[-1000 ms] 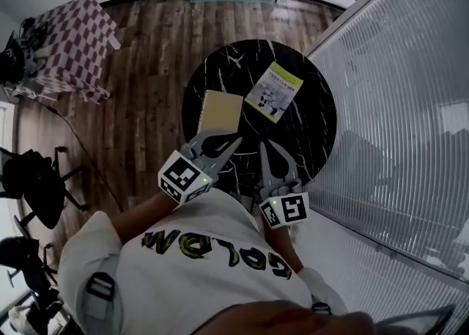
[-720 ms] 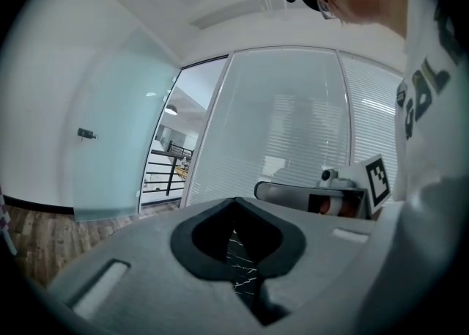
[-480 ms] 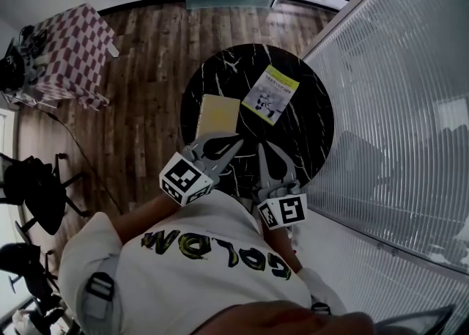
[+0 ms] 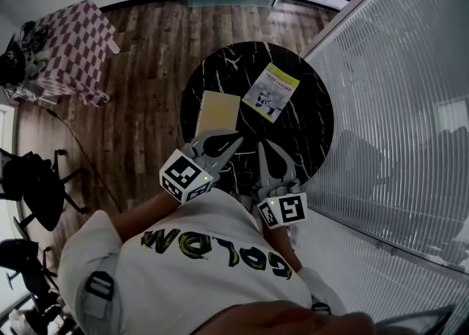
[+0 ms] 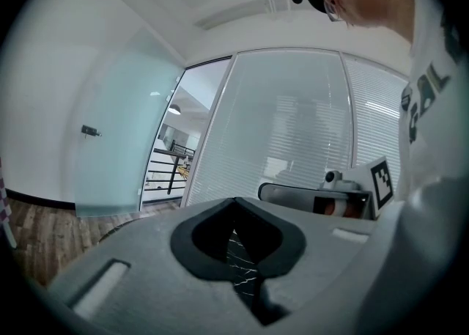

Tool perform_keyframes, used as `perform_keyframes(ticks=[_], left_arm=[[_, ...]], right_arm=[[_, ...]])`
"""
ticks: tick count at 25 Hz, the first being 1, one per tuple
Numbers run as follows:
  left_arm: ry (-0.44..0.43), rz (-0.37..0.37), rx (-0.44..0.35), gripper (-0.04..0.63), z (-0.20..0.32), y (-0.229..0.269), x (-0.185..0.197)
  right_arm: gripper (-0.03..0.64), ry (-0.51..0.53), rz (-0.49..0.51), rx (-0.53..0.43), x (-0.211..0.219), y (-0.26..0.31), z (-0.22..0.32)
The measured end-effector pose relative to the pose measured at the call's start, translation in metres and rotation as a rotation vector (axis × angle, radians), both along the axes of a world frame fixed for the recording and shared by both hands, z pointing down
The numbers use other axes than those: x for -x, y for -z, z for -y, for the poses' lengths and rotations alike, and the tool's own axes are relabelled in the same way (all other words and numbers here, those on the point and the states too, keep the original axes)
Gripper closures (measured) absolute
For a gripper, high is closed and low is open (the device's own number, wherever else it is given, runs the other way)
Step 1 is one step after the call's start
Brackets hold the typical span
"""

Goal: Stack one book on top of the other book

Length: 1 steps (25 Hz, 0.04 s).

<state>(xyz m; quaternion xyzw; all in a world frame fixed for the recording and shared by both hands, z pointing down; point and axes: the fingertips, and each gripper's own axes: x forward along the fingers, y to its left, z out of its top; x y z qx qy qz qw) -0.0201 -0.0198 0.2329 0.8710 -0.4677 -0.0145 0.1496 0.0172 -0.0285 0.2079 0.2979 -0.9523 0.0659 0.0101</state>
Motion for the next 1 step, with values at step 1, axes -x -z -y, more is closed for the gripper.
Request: perform_keyframes(ticks=[1], left_arm=[[0.000,-0.001,0.001,0.591,-0.0011,-0.0001,-0.0004]], right_arm=[[0.614,0.001,0.000,0.000,-0.0001,0.0003,-0.0011]])
